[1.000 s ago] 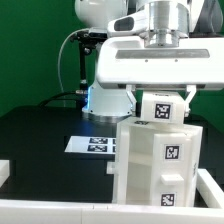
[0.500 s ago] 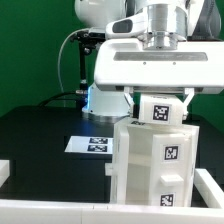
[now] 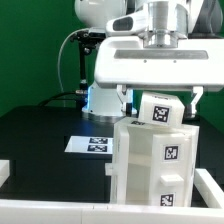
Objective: Assemble cabinet
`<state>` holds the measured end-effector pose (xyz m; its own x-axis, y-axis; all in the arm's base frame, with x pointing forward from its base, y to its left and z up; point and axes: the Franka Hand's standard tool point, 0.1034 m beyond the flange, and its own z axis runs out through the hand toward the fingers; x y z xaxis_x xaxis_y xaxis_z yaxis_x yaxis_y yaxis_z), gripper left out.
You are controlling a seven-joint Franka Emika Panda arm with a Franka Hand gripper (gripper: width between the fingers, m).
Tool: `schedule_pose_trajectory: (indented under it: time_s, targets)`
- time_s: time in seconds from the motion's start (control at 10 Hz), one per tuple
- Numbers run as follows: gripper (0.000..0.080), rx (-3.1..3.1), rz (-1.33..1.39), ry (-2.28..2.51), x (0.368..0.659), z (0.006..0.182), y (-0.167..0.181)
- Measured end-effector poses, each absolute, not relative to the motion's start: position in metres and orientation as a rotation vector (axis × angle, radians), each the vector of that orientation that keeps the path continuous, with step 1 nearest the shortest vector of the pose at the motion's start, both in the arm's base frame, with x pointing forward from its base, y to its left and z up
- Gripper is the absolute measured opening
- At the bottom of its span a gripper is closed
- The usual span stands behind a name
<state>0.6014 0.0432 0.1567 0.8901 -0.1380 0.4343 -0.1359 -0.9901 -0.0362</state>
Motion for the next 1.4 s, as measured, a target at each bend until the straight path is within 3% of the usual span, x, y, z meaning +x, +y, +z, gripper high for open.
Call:
schedule_pose_trajectory:
  time_s: [0.1,0.5,0.8,1.0,1.4]
  targets:
    - [0.0798,-3.045,-0.700,0.227,0.604,0.163,0.042]
    - [0.0796,-3.111,-0.235,0.256,0.596,0.150,0.039]
    - [0.0796,-3.117,-0.185,0.263,0.601,0.149,0.039]
    - [0.0535,-3.114,-0.185,0.289,0.601,0.149,0.039]
    - [0.0537,-3.034,-0.179,0.674,0.601,0.149,0.041]
